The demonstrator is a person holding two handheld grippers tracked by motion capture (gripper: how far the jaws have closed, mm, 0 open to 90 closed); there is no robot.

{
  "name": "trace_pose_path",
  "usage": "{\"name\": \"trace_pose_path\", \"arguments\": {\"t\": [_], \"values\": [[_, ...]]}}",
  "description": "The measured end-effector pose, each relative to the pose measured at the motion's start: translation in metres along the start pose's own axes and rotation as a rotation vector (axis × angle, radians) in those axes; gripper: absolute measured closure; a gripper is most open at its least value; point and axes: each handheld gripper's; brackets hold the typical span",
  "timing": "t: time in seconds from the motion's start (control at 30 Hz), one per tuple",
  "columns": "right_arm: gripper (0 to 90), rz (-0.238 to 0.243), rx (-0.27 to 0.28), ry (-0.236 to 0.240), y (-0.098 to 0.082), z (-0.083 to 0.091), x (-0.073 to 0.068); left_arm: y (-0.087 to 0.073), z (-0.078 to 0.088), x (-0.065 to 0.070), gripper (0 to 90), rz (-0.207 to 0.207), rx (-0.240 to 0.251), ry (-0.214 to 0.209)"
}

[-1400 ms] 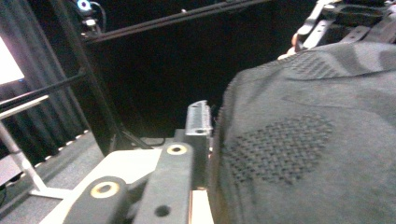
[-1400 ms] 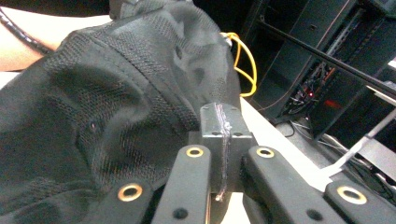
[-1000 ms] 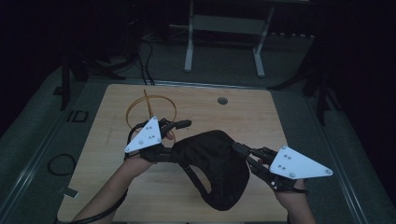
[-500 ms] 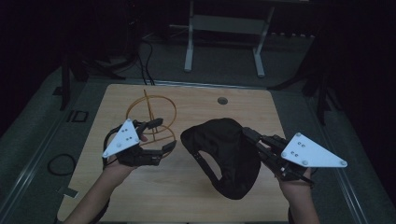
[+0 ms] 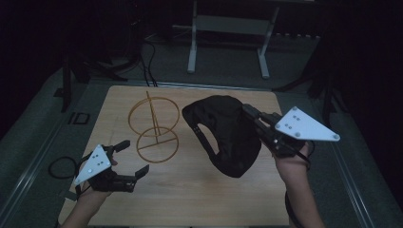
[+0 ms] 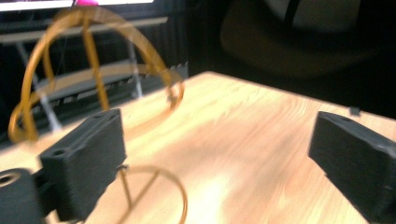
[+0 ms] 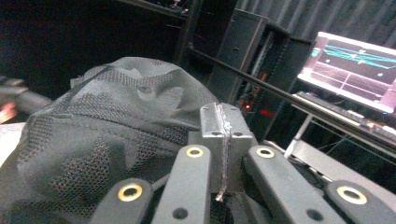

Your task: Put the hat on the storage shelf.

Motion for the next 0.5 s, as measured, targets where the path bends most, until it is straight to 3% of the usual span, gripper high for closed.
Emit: {"name": "trace_pose_path", "arguments": {"t": [0.03, 0.07, 0.17, 0.27, 0.3, 0.33, 0.37, 0.5], "values": [[90.0, -0.009, 0.000, 0.001, 0.004, -0.010, 0.002, -0.013, 0.002, 0.003, 2.8, 0.015, -0.021, 0.005], [90.0, -0.009, 0.000, 0.001, 0.004, -0.010, 0.002, -0.013, 0.002, 0.003, 2.8, 0.015, -0.021, 0.005], [90.0, -0.009, -0.005, -0.008, 0.011, -0.025, 0.004, -0.035, 0.004, 0.007, 2.8, 0.049, -0.042, 0.008], [90.0, -0.010, -0.011, -0.010, 0.019, -0.044, 0.004, -0.054, 0.007, 0.011, 2.8, 0.063, -0.042, 0.042], [90.0, -0.010, -0.011, -0.010, 0.019, -0.044, 0.004, -0.054, 0.007, 0.011, 2.8, 0.063, -0.042, 0.042], [90.0, -0.008, -0.018, -0.008, 0.027, -0.062, 0.001, -0.065, 0.008, 0.012, 2.8, 0.074, -0.047, 0.065], [90.0, -0.005, -0.022, -0.005, 0.030, -0.068, 0.000, -0.074, 0.008, 0.013, 2.8, 0.086, -0.065, 0.085], [90.0, -0.009, -0.027, 0.000, 0.036, -0.086, -0.003, -0.081, 0.007, 0.012, 2.8, 0.093, -0.089, 0.094]]}}
Point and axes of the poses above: each handheld gripper's, and its own axes: z roughly backward along the jaws, y roughly out of its top, x roughly to its right, and after that the axes turned 6 degrees about -z, right-handed
